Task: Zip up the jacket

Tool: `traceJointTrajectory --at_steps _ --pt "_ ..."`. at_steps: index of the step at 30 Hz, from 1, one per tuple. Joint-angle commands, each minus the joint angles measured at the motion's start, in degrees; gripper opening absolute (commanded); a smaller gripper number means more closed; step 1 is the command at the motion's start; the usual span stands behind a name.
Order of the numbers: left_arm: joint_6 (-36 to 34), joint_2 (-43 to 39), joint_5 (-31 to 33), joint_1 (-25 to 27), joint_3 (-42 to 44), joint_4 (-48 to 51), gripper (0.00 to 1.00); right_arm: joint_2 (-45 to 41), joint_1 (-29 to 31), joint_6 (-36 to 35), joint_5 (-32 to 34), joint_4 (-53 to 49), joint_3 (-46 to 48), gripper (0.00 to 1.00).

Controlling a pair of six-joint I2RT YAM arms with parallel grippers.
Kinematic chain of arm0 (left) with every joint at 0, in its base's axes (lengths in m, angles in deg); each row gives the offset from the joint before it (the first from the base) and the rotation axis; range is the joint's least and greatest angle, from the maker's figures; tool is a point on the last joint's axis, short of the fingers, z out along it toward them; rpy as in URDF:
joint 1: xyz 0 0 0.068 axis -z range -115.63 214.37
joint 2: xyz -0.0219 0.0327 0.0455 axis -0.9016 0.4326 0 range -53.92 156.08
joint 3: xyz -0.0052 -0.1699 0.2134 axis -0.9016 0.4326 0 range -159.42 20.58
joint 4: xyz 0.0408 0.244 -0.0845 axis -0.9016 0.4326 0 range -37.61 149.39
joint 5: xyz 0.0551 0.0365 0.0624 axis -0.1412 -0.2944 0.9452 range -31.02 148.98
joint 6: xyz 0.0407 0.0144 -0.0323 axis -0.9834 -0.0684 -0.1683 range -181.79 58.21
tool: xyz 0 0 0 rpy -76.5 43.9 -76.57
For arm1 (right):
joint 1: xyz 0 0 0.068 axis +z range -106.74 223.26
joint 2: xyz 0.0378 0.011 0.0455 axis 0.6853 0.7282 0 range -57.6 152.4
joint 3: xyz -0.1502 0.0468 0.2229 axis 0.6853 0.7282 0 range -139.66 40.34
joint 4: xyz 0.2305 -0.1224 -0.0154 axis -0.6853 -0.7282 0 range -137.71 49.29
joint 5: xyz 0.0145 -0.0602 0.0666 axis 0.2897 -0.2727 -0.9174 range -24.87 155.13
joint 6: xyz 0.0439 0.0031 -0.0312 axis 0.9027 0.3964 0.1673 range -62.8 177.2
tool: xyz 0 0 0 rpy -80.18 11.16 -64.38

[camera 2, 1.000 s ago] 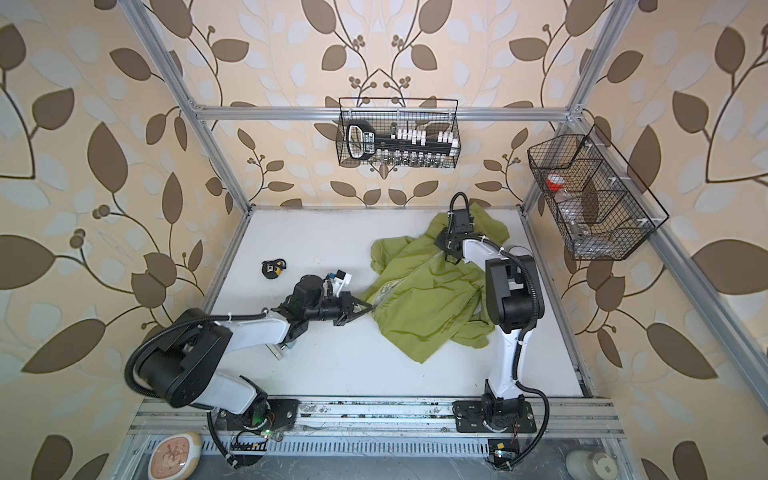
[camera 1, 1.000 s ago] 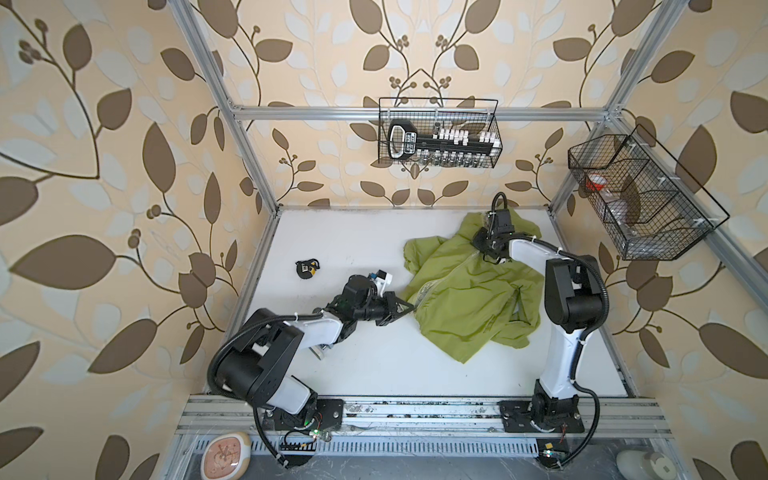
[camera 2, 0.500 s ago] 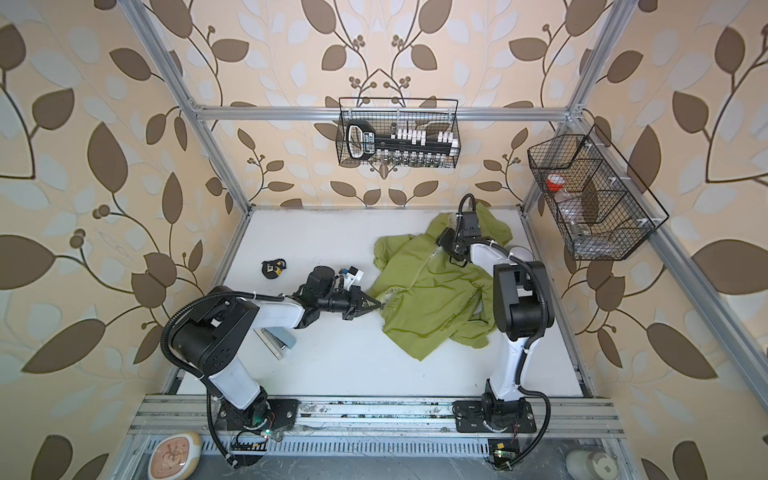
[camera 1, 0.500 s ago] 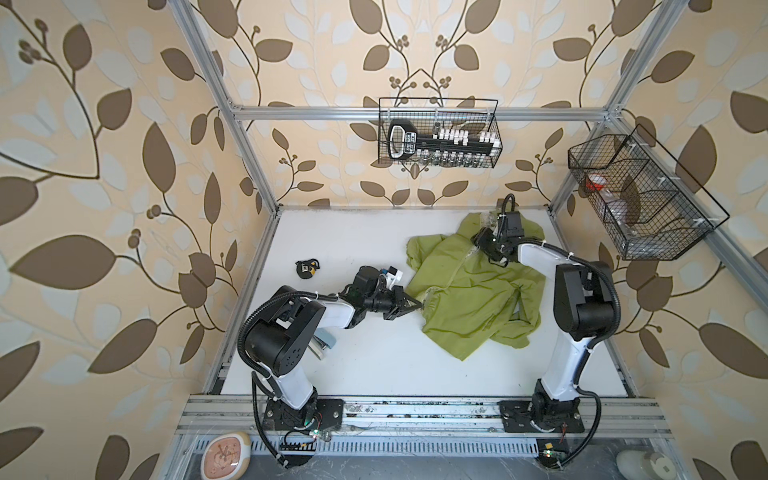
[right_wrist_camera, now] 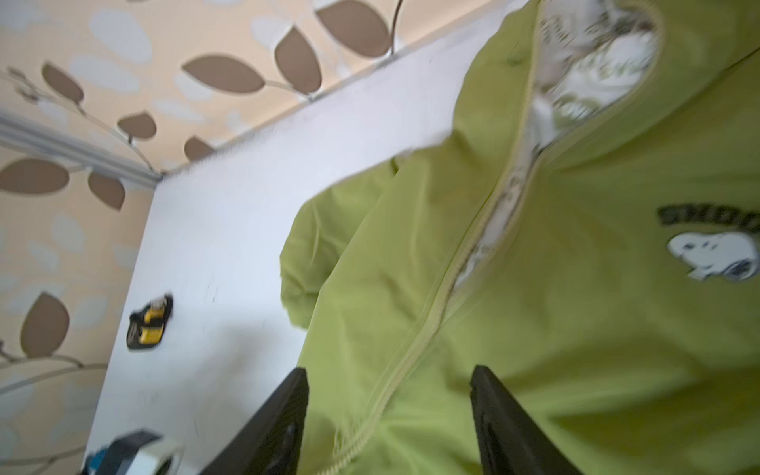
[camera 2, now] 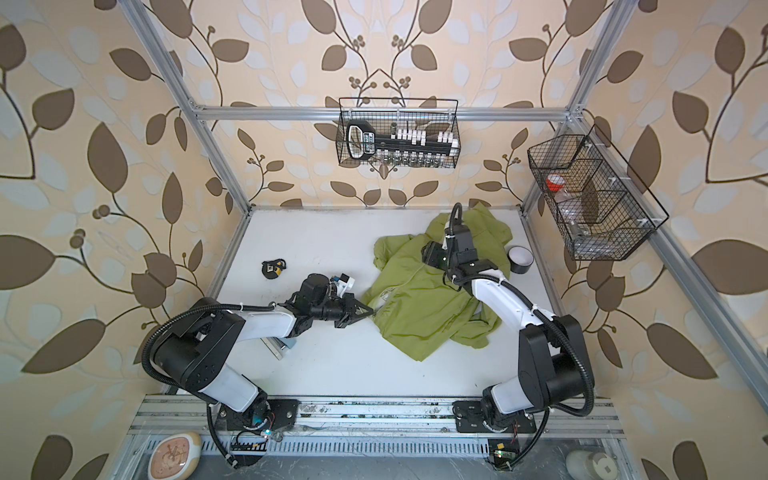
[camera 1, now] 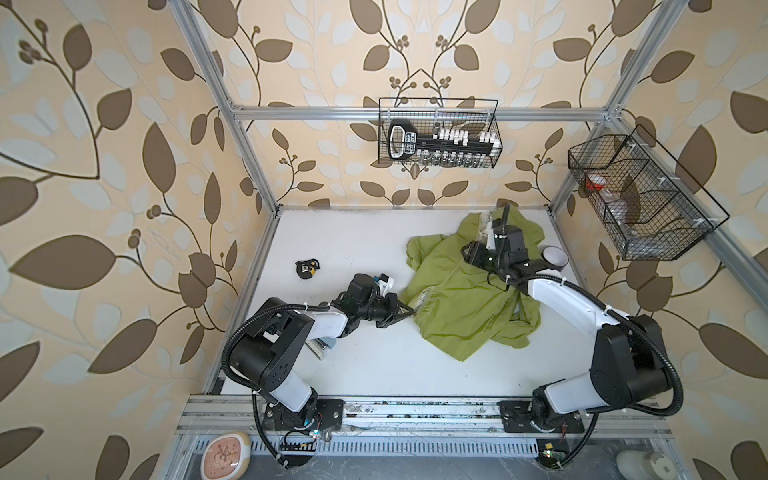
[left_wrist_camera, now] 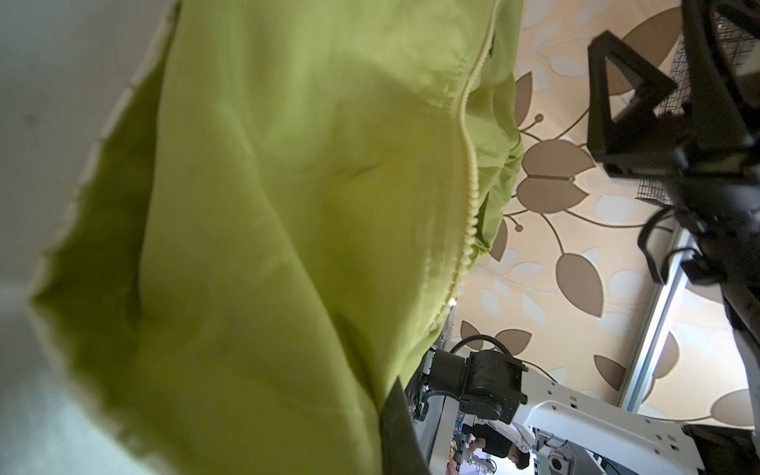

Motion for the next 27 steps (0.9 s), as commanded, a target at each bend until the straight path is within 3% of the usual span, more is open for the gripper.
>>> traceJointTrajectory --at_steps 1,8,16,20,27 --pt "0.54 -0.49 1.08 -0.41 2.05 -1.95 0.01 -2.86 5.52 -2.96 3.72 -1.42 4.39 0.64" --pt "2.38 1.37 0.38 -0.41 5.56 -7.37 0.02 -5.56 17.84 -1.99 8.90 -1.75 10.14 0.64" --pt "2.73 0.70 0.99 -0.47 9.70 -9.36 0.04 -4.25 24.73 -0.14 10.46 0.29 12.54 0.64" --pt "3.03 -0.03 1.77 -0.42 10.86 -9.62 0.12 -2.94 26.50 0.81 10.59 0.81 12.59 0.64" --pt "4.61 -0.19 2.81 -0.26 12.82 -11.79 0.40 -0.75 27.79 1.50 10.59 2.18 13.24 0.64"
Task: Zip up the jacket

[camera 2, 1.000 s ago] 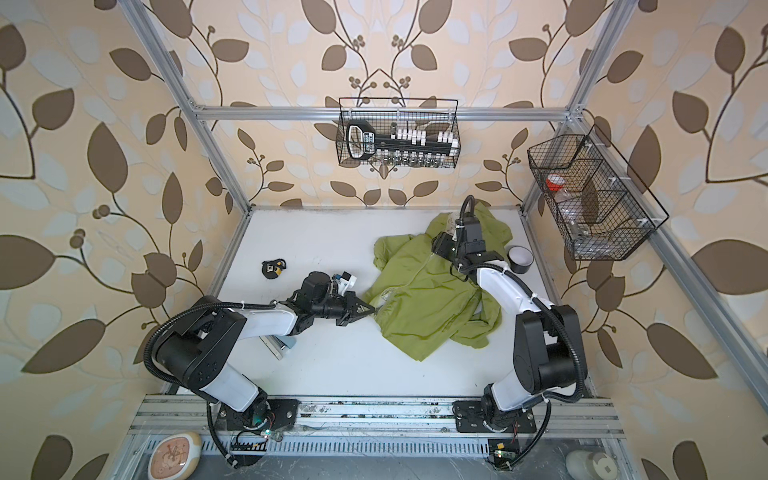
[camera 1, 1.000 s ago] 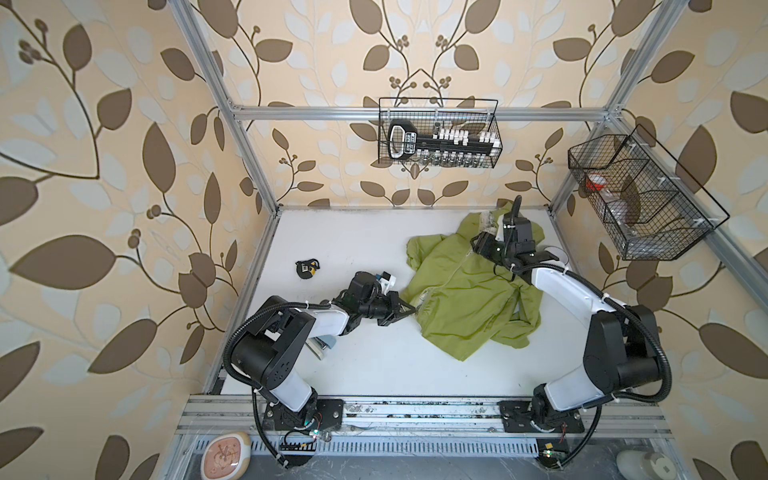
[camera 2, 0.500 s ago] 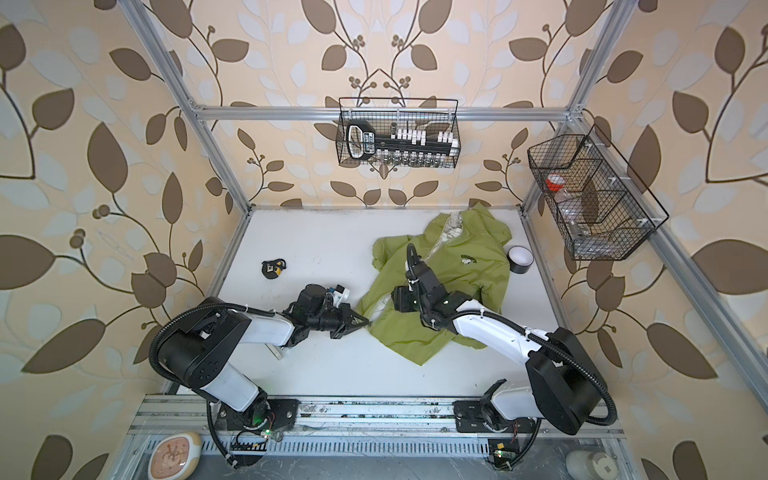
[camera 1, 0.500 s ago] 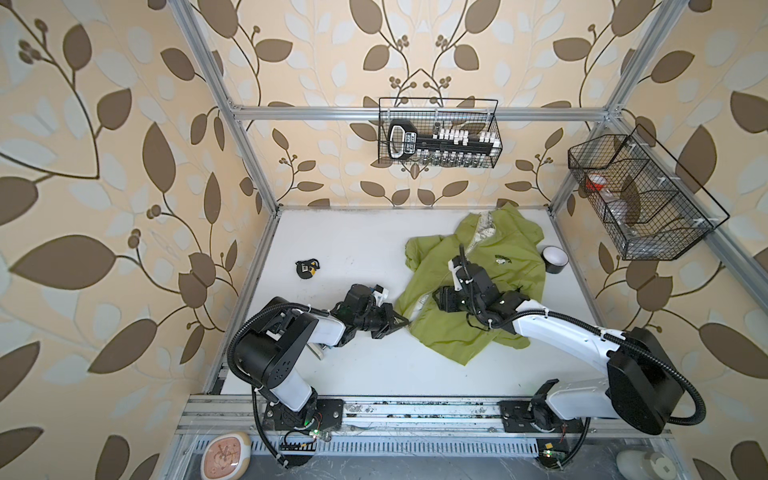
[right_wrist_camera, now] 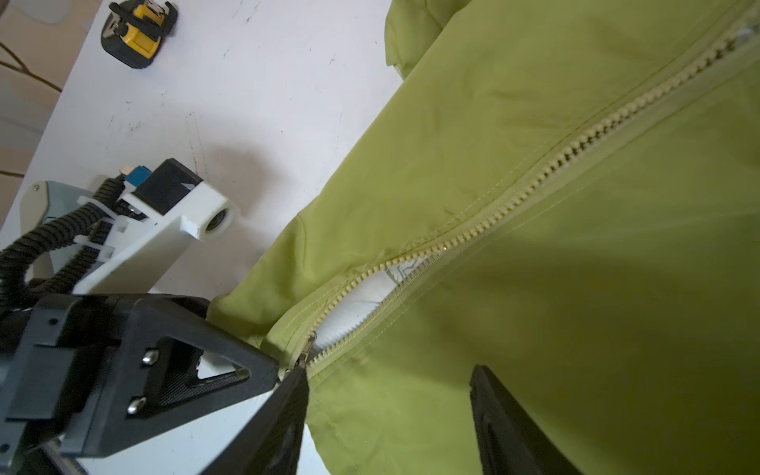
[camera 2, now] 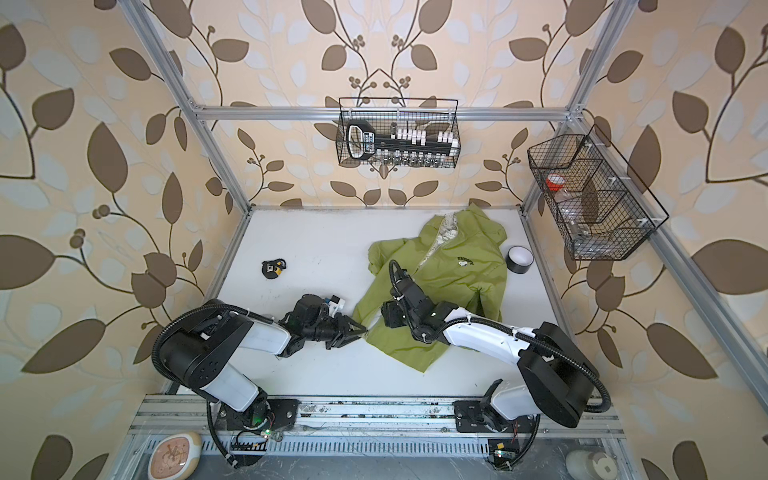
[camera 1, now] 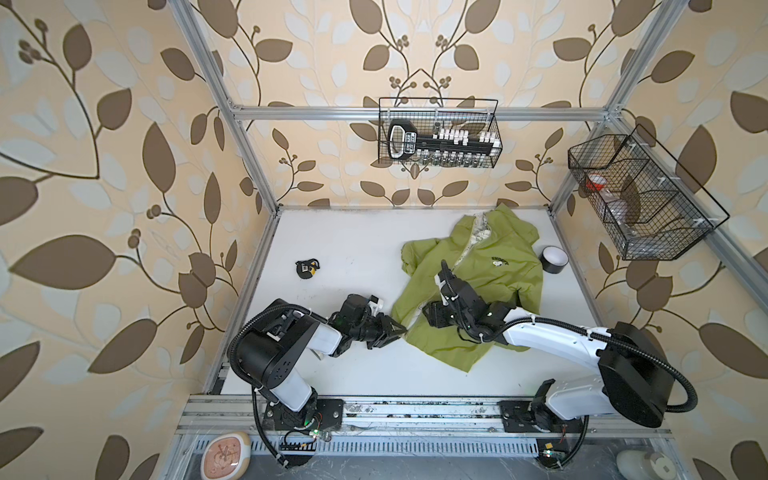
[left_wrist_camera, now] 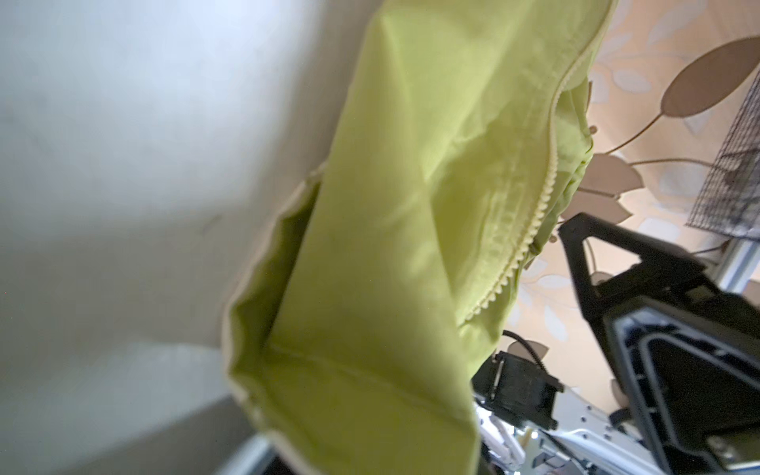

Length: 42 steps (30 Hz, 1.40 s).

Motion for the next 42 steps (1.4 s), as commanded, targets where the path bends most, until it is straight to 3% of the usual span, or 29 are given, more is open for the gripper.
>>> traceJointTrajectory --at_steps 1,13,25,36,42 --pt "0.24 -1.25 1.32 -0.09 1.14 -2.14 0.43 1.30 0.58 0.78 1.01 1.59 1.51 0.63" --pt "4.01 2.44 8.91 7.47 3.09 -10.49 0.48 1.47 -0.36 1.34 -0.41 2.73 3.60 0.63" --pt "3.03 2.62 16.80 8.46 4.88 -12.06 0.46 -2.54 -2.38 1.82 -1.14 2.49 6.72 0.63" --pt "3.25 6.91 15.64 10.36 2.80 -15.72 0.45 -3.91 -2.69 2.28 -0.72 1.59 7.20 0.63" --pt "4.61 10.19 16.20 10.66 3.52 -20.93 0.39 -4.90 -3.24 2.54 -0.92 1.39 8.13 0.63"
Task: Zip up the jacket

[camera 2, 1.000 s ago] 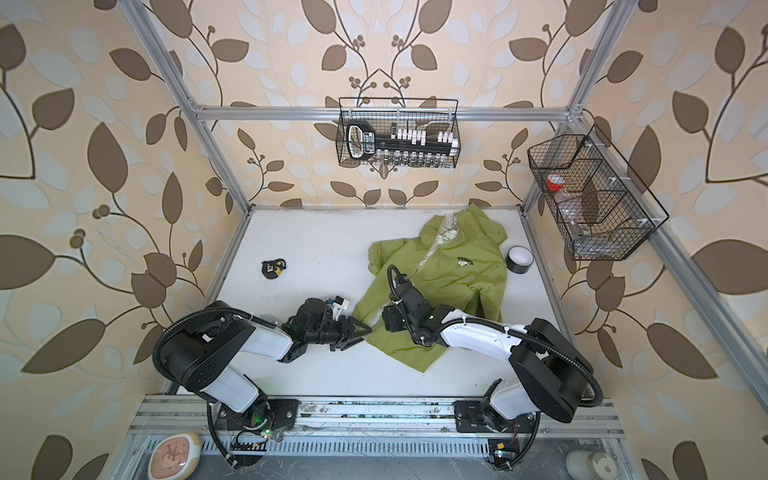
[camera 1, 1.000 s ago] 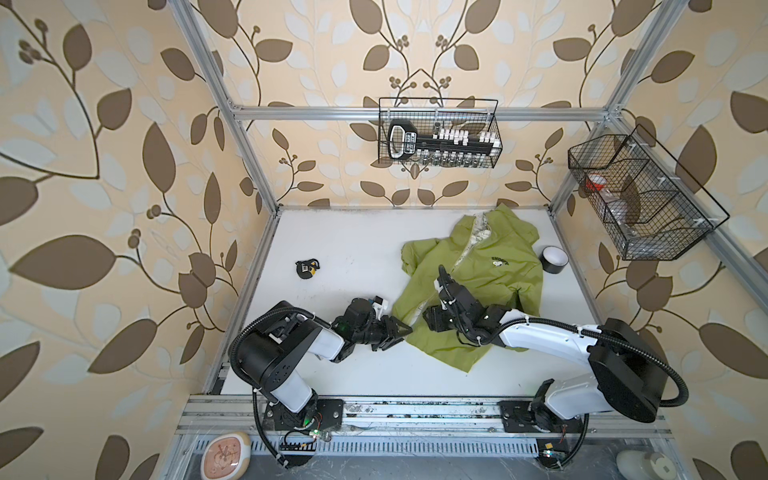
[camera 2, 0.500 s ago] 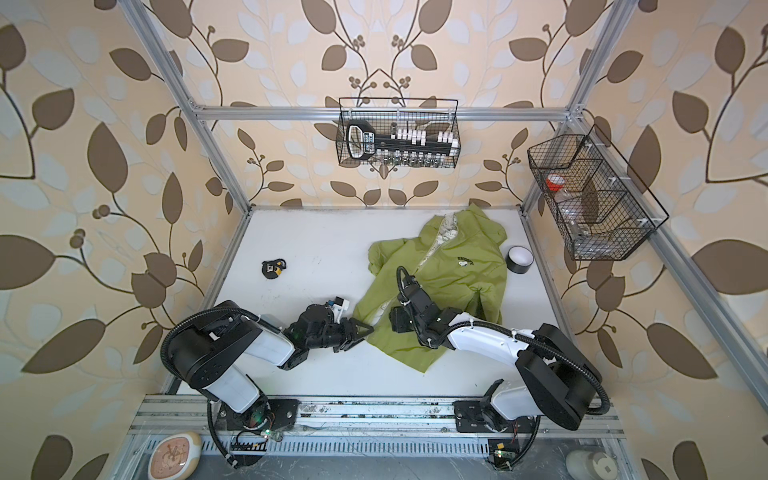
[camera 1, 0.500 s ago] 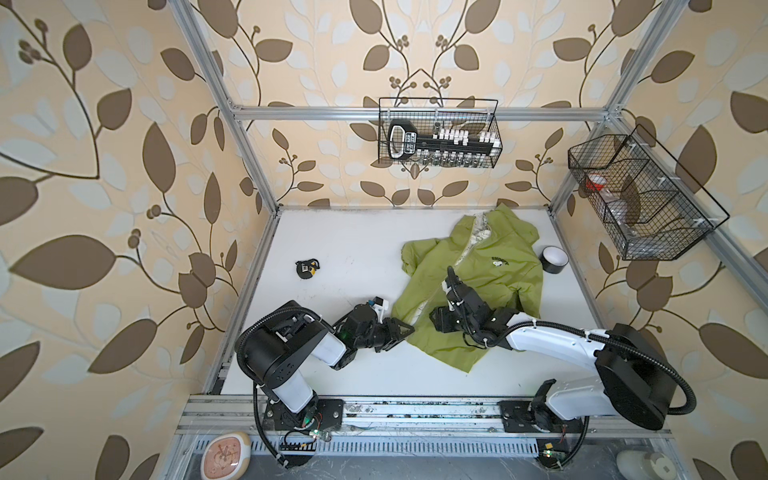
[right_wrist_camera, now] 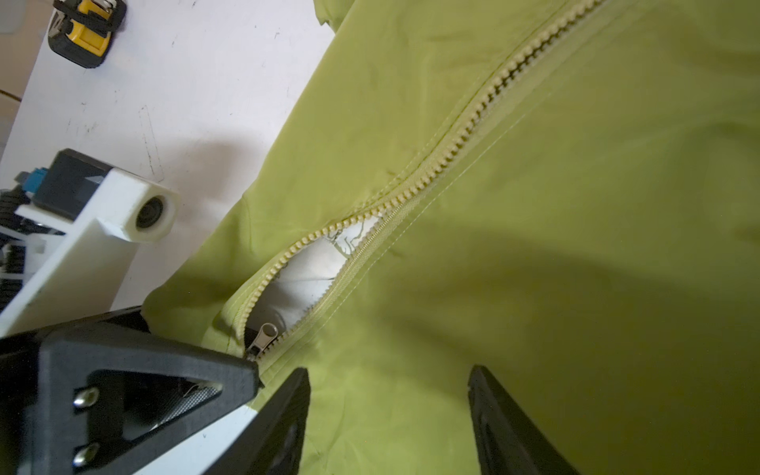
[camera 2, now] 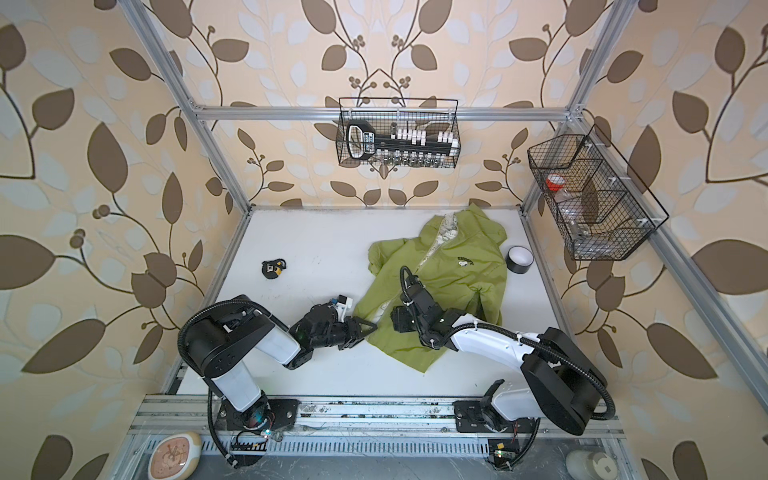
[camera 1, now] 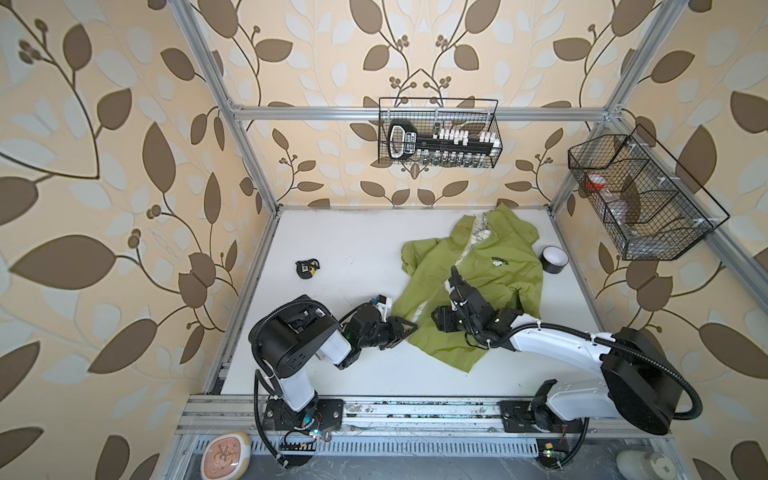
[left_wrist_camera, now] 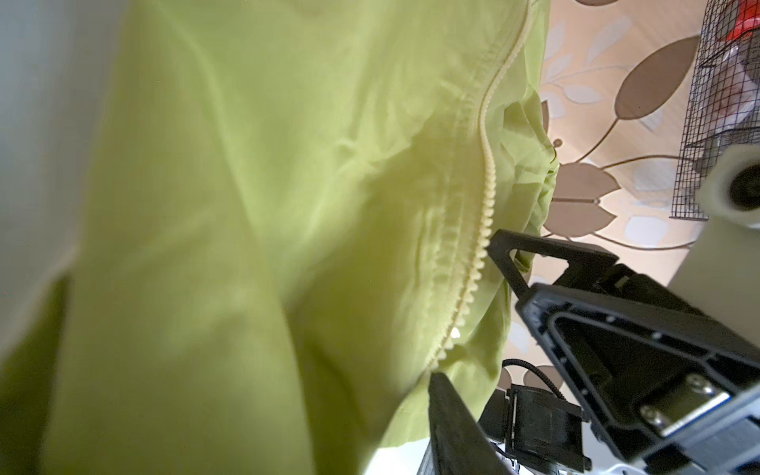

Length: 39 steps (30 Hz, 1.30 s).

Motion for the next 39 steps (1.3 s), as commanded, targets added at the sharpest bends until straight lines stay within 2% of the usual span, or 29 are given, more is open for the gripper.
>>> traceJointTrajectory --at_steps 1,5,15,19,25,32,39 --pt "0.30 2.71 1.95 0.38 1.30 0.34 0.38 -1.60 -0.33 0.43 -0.05 -0.95 1.44 0.63" --pt "0.83 3.89 2.54 0.37 2.03 -3.01 0.31 -2.41 -0.42 0.33 0.02 -1.31 1.84 0.62" --pt "0.93 2.87 5.03 0.43 4.34 -6.99 0.35 -2.81 -0.60 0.21 -0.13 -1.59 1.93 0.62" --pt "0.84 2.55 5.25 0.44 4.25 -6.25 0.32 -2.52 -0.59 0.27 -0.26 -1.40 1.86 0.62" --pt "2.09 4.26 5.97 0.40 4.75 -10.33 0.28 -2.54 -0.61 0.32 -0.57 -1.17 2.30 0.61" --pt "5.00 9.29 6.11 0.37 5.66 -20.39 0.30 -2.61 -0.51 0.60 -0.93 -0.70 3.04 0.61" --pt "4.28 7.50 7.38 0.39 6.02 -18.86 0.33 -2.70 -0.50 0.73 -1.06 -0.52 3.21 0.61"
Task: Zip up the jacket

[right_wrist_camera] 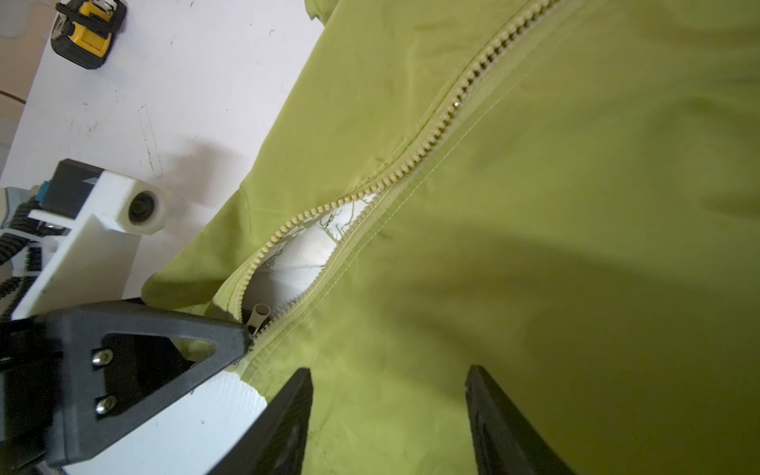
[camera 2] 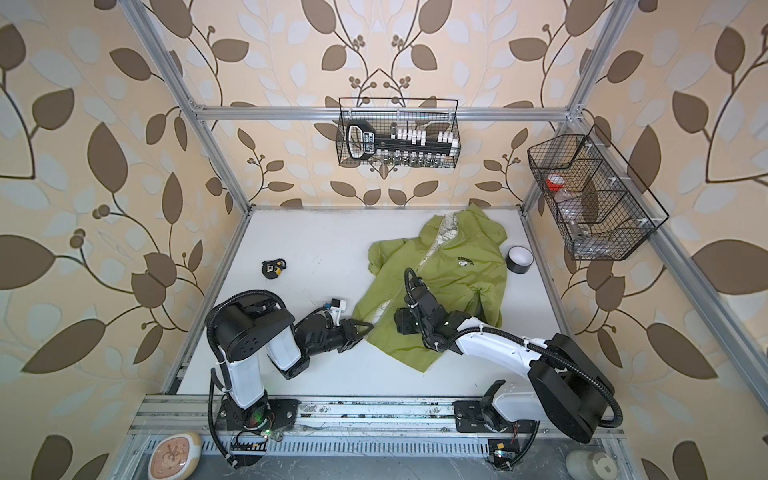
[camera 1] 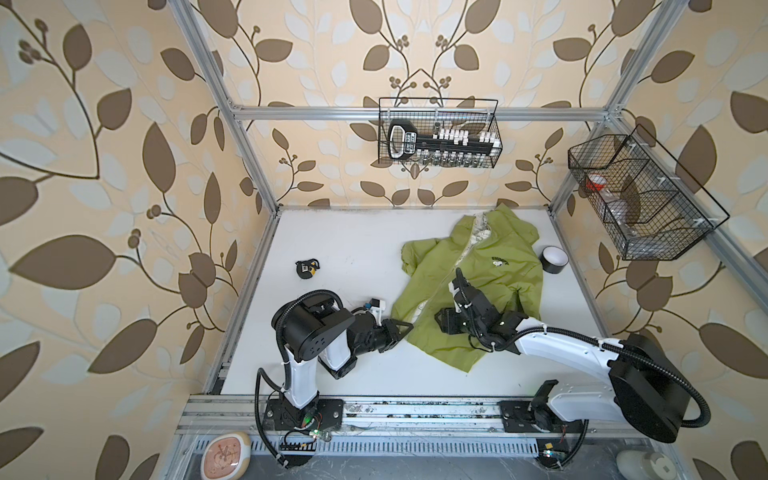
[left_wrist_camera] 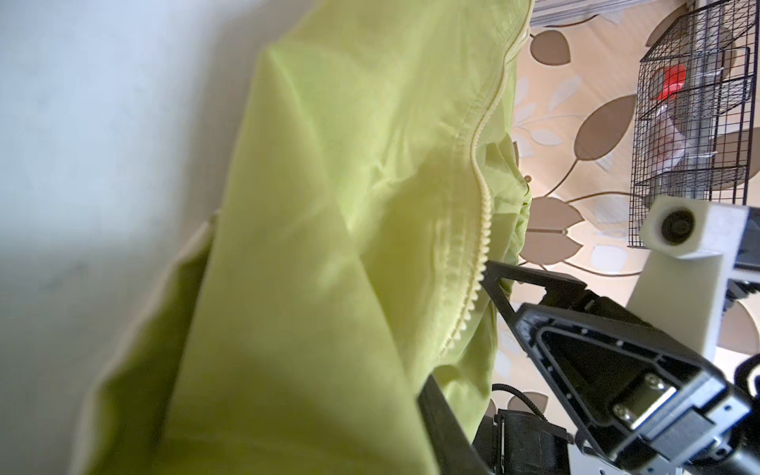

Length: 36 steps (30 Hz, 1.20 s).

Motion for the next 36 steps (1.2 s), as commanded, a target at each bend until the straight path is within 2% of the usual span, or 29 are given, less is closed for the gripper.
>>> traceJointTrajectory --at_steps 1,6,10,21,23,31,36 --pt "-0.58 -1.12 2.42 0.39 0.96 1.47 0.34 -0.41 -0.09 0.48 -0.66 -0.08 1.20 0.61" --pt "-0.68 -1.46 3.52 0.39 1.62 1.39 0.35 -0.33 -0.11 0.49 -0.75 0.09 1.25 0.61" --pt "-0.59 -1.27 3.61 0.38 1.54 0.30 0.31 -0.45 -0.03 0.56 -0.68 0.15 1.37 0.60" --pt "-0.94 -2.36 3.26 0.35 1.27 -0.85 0.19 -0.58 0.06 0.70 -0.69 0.09 1.62 0.60" --pt "-1.12 -2.74 3.02 0.37 1.14 -0.87 0.14 -0.81 0.06 0.67 -0.83 0.13 1.56 0.60" --pt "-1.68 -2.99 -0.43 0.37 -1.12 -0.89 0.00 -3.70 -1.01 -0.45 -2.20 -1.09 1.50 0.60" --pt "-2.17 -4.14 -3.49 0.36 -2.76 -0.85 0.00 -7.61 -3.67 -2.40 -6.55 -2.03 1.35 0.60"
